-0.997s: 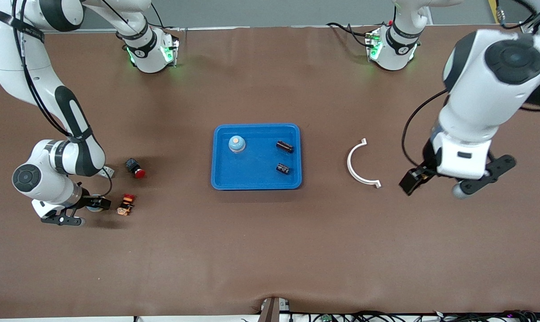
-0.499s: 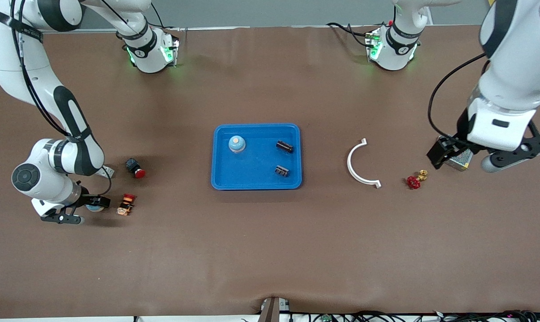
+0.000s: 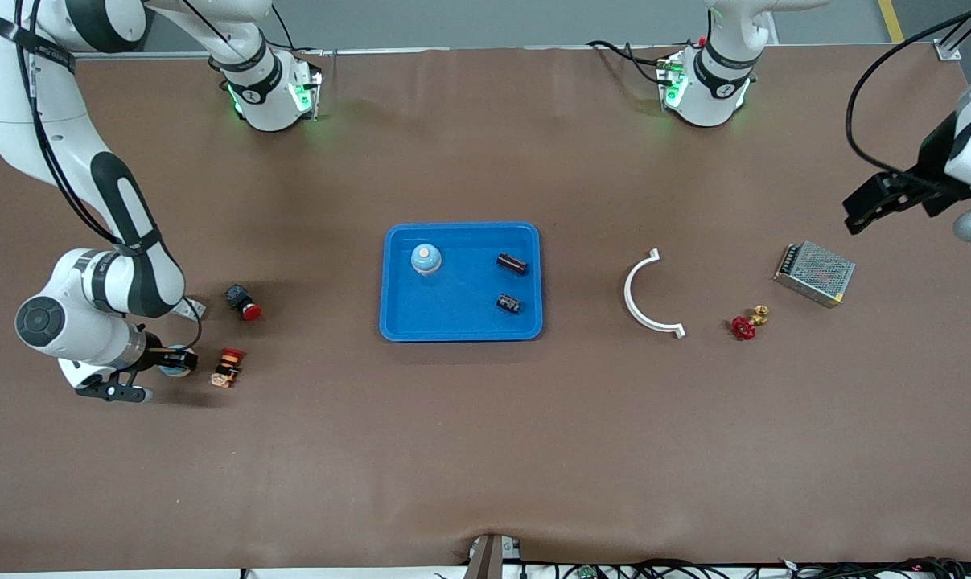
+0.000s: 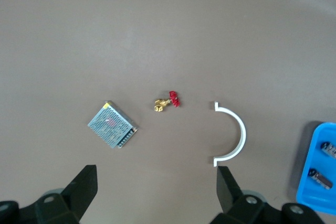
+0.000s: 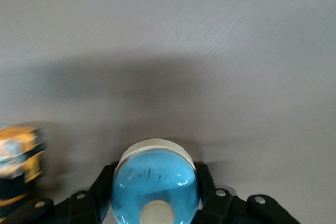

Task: Place electrolytic capacitor and blue bell in tray
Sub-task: 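Grasp the second bell with the right gripper while the left gripper withdraws, then carry the blue bell into the tray with the right gripper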

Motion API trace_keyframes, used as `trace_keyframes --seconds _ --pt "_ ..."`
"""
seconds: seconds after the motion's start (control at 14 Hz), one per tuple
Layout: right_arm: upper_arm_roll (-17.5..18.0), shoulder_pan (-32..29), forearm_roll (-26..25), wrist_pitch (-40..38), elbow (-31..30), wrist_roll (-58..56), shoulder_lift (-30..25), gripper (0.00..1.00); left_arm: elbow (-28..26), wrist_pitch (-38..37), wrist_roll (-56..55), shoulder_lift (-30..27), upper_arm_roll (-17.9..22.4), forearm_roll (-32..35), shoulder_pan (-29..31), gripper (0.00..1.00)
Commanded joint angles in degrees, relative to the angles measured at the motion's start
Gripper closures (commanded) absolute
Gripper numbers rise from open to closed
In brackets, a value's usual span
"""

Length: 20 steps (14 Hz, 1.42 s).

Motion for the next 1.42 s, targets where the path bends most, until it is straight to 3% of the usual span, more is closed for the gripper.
trace_keyframes --seconds 0.0,0.21,0.57,1.07,1.35 --pt "1.4 -0.7 7.2 -10.4 4.1 -0.6 -1.7 1.0 -2.3 -1.4 6.3 -2.7 5.6 -2.3 -4.4 0.0" --pt "1.4 0.3 14.2 -18.6 7.4 2.9 -2.1 1.0 -3.7 -2.0 7.4 -3.5 6.3 -3.4 -4.3 0.0" --pt "1.4 8.3 20.7 -17.6 5.5 18.9 -6.2 1.0 -3.5 -1.8 8.0 -3.1 6.2 -3.4 -4.4 0.0" --pt "1.0 26.9 19.6 -2.5 0.0 52.1 -8.4 1.0 -3.6 -0.6 8.0 -2.7 5.9 -3.4 -4.8 0.0" --pt "0.7 34.5 19.0 10.1 -6.5 58.8 -7.6 1.0 -3.6 -0.6 8.0 -2.8 5.9 -3.4 -4.8 0.0"
